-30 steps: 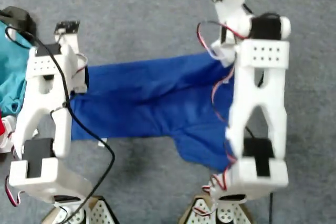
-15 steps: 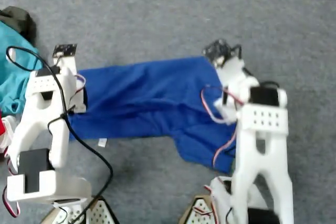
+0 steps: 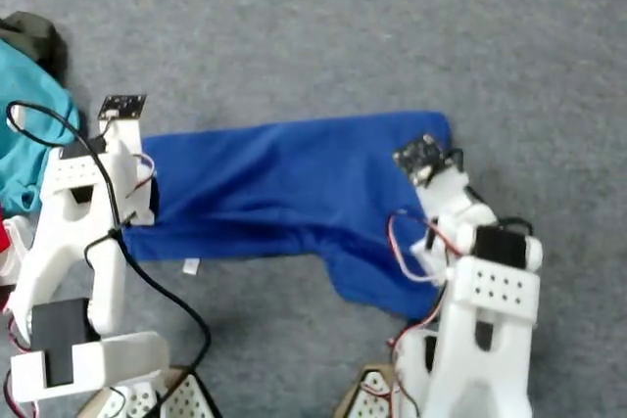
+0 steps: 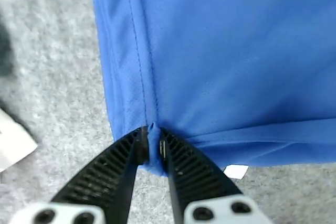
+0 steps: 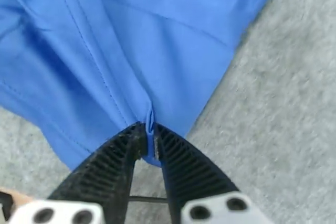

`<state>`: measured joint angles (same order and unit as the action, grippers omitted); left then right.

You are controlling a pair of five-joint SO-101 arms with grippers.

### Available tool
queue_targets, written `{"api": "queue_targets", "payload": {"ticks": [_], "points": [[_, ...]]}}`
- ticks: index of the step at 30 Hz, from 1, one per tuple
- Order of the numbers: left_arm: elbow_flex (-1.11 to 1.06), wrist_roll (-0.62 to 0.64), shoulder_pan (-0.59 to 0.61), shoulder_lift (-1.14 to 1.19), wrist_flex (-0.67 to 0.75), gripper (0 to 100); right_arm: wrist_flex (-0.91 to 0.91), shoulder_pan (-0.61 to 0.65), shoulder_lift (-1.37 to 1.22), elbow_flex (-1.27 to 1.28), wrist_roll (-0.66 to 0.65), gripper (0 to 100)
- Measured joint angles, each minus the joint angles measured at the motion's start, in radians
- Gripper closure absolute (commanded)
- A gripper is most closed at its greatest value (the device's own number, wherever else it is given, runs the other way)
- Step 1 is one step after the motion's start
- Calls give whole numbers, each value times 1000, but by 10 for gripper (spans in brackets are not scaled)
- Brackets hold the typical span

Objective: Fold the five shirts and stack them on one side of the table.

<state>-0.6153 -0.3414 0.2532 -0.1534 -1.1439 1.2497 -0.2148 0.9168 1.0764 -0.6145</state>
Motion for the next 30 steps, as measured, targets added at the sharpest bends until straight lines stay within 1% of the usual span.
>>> {"api": "queue_targets", "payload": {"ticks": [7,13,22,24,27,28,30], "points": [[-95,-92,0,-9,18,980,-31,-68,75,100,-72,993],[-112,-103,72,-11,106,980,-57,-68,78,115,-110,993],[-118,-103,87,-11,114,977,-58,-69,80,158,-196,984],[-118,-106,87,-11,114,935,-58,-74,80,160,-218,924],[-126,-132,83,-11,114,837,-58,-77,80,160,-250,794],[-127,-144,77,-11,110,817,-58,-77,80,160,-264,771],[-127,-155,74,-11,86,803,-57,-77,80,160,-292,783]]}}
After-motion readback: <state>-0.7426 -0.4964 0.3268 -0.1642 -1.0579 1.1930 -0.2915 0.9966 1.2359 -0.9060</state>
